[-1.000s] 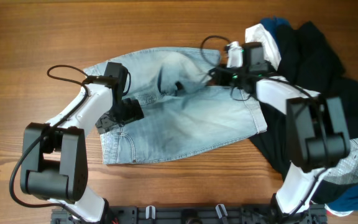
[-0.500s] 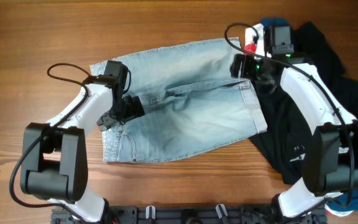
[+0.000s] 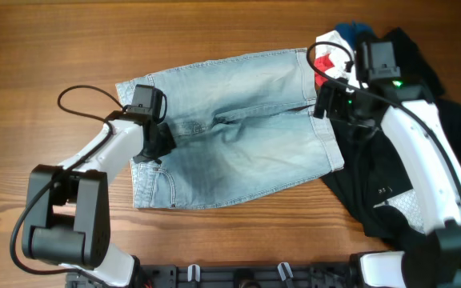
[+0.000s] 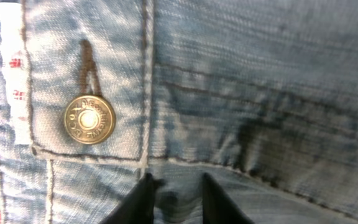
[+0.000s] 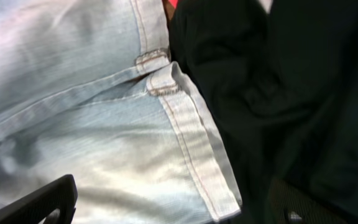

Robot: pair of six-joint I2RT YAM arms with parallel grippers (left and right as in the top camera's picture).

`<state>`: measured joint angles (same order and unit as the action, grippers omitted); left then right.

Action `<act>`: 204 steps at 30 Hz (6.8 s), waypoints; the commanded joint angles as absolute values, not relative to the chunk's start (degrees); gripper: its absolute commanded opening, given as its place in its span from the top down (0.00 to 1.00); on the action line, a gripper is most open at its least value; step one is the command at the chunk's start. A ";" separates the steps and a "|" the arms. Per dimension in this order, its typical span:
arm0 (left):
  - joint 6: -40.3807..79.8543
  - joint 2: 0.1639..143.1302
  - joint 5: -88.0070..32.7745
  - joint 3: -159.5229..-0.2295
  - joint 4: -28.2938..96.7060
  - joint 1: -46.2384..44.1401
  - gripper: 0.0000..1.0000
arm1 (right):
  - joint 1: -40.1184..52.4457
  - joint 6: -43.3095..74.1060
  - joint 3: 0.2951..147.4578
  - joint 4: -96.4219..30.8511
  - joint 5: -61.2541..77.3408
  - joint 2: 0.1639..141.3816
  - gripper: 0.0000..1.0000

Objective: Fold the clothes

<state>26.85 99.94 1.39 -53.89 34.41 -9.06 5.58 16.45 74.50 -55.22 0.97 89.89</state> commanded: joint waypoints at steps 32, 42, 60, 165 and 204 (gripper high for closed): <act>20.34 81.67 -12.19 -55.94 48.75 1.61 0.00 | -1.56 13.54 74.50 -51.96 -1.39 111.94 0.96; 20.36 81.67 -12.19 -55.92 51.62 1.61 0.00 | -21.23 13.45 74.52 -41.04 -2.83 112.20 0.96; 25.17 81.67 -8.43 -55.83 56.51 2.37 0.00 | -24.93 6.57 78.78 -42.33 29.63 101.25 0.44; 21.37 57.89 -17.58 -45.30 62.35 36.64 0.96 | 13.65 36.64 50.15 -48.10 10.83 65.76 0.96; 30.50 75.55 -22.11 -50.30 27.77 34.33 0.96 | 13.89 18.33 84.31 -29.02 10.81 102.06 0.96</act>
<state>30.37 73.82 -24.97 -48.97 31.20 35.44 14.72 19.16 82.54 -30.87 13.50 101.16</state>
